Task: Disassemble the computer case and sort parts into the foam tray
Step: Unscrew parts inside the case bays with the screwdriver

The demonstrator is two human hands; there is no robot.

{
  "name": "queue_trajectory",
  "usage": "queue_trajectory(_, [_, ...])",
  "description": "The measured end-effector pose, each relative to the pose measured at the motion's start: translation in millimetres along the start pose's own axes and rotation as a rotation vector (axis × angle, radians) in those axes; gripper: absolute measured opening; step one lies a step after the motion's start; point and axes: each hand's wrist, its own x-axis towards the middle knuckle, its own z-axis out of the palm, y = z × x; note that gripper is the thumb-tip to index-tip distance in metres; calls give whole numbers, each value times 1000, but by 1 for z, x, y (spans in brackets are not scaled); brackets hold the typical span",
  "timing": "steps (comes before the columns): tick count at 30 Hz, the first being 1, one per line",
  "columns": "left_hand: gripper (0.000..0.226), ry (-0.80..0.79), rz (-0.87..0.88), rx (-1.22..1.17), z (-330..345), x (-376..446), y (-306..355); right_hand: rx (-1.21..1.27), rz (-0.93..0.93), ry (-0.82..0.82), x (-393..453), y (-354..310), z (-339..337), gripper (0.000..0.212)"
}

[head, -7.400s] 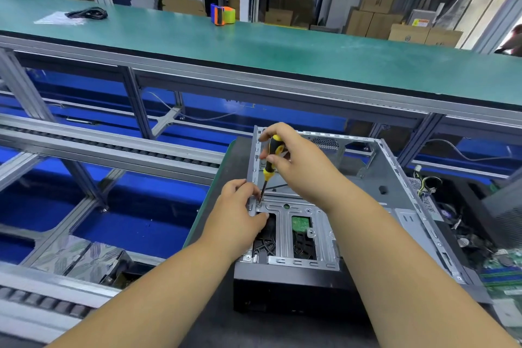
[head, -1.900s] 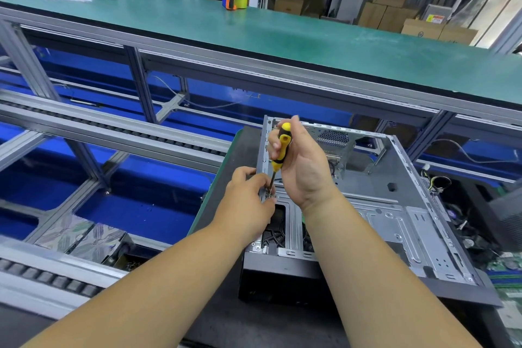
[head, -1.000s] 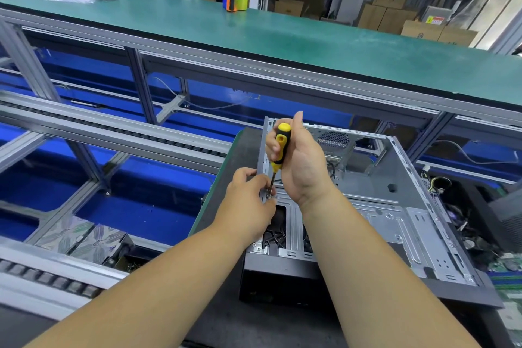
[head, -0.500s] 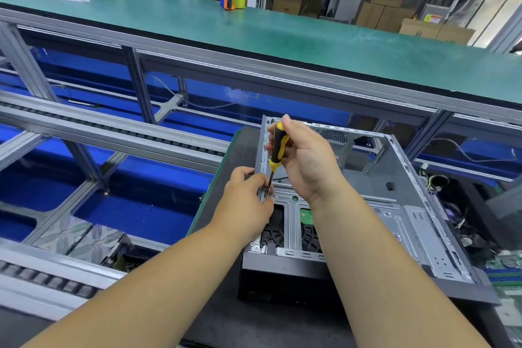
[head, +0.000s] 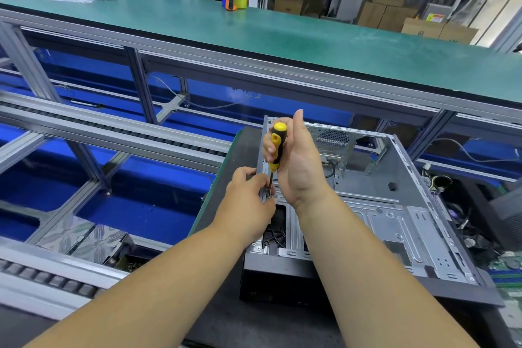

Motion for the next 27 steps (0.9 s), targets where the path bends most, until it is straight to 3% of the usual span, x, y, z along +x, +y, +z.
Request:
queue_trajectory(7, [16,1,-7,-28,-1,-1,1,-134,-17,-27,-2,-5,-10,23])
queue_trajectory(16, [11,-3,-24,-9,-1,-1,3,-141,28,145,2,-14,-11,26])
queue_trajectory(22, [15,-7,-22,-13,-3,-1,4,-88,47,144,2,-6,-4,47])
queue_trajectory(27, [15,-11,-17,-4,-3,-2,3,-65,-16,-1,2,-4,-8,54])
